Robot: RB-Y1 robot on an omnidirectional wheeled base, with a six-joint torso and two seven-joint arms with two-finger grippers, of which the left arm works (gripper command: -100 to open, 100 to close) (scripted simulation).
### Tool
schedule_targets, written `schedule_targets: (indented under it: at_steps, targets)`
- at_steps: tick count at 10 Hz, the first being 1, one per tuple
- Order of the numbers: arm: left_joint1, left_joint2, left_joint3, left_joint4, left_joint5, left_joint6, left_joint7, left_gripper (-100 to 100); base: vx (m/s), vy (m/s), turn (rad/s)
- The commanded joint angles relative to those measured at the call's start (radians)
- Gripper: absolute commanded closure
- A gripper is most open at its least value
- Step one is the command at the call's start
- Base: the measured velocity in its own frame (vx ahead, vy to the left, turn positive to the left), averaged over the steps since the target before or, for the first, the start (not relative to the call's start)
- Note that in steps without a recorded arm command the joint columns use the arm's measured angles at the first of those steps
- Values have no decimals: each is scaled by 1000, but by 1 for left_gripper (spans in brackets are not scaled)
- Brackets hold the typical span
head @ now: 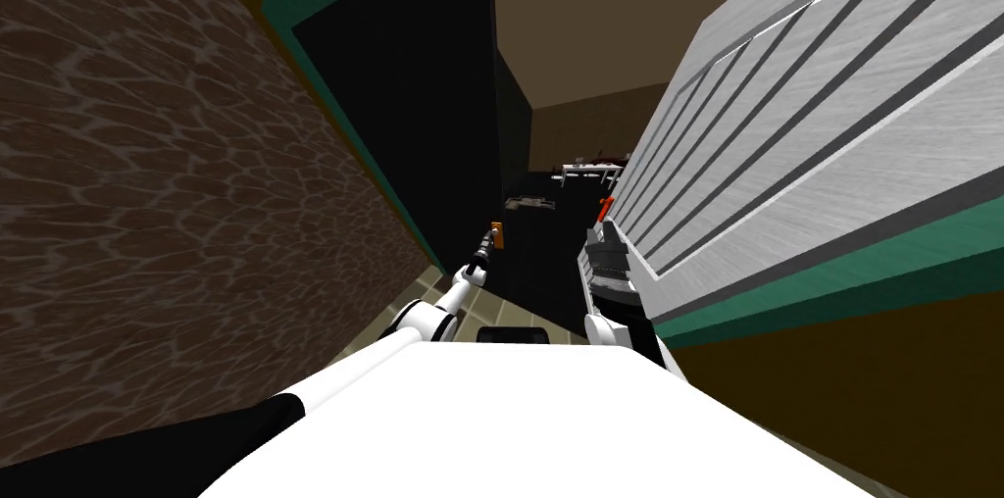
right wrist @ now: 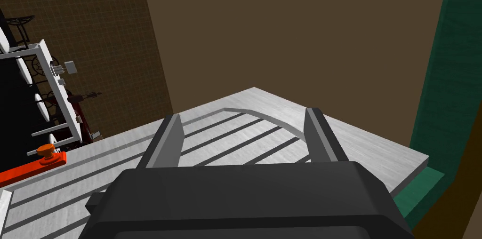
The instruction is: Push the door open
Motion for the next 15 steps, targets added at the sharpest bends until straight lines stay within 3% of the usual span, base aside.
schedule_targets:
  at_steps: [1, 5, 6, 11, 13, 15]
  targets:
    - [3, -1, 3, -1, 1, -4, -2, -100, 206, -63, -31]
    - [1, -8, 7, 6, 2, -13, -5, -100, 143, -52, -12]
    - [1, -8, 7, 6, 2, -13, -5, 100, -9, 3, 4]
    - [1, -8, 7, 6, 2, -13, -5, 100, -14, 5, -3]
    - [3, 3, 26, 10, 8, -10, -15, 100, 116, -71, 40]
    - [3, 3, 26, 10, 8, -10, -15, 100, 78, -51, 18]
